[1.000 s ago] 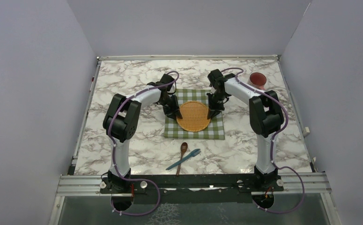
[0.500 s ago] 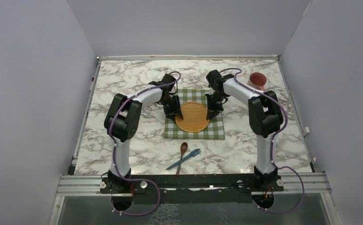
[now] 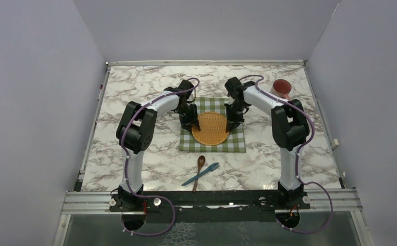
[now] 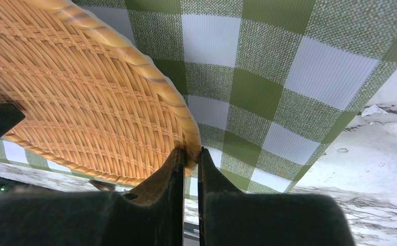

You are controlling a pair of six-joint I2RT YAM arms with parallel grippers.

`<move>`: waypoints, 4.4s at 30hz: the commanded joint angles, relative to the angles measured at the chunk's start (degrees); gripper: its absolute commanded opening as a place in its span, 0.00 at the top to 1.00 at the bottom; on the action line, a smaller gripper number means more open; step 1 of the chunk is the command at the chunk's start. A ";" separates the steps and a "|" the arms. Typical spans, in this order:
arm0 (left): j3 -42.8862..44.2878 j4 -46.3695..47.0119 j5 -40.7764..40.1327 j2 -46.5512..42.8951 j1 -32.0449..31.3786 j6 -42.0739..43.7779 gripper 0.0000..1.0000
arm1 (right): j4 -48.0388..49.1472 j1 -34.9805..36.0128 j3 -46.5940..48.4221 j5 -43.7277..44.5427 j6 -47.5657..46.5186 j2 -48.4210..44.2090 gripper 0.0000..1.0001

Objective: Set the dinner table for one person
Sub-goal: Place the plate on the napkin.

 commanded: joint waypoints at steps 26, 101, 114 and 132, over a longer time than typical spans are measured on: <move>6.40 8.48 6.20 2.83 -3.64 -0.45 0.60 | 3.93 7.14 8.36 -7.73 1.73 2.21 0.85; 13.15 -0.37 1.88 5.09 -1.43 5.12 0.53 | -1.26 7.05 15.66 3.56 0.59 6.38 0.63; 15.03 -3.46 0.50 4.39 -1.26 7.53 0.49 | -3.99 7.05 18.14 8.61 0.46 5.98 0.60; 12.11 -4.41 2.72 5.39 -1.29 7.53 0.47 | -6.64 7.05 19.22 19.44 3.81 4.60 0.49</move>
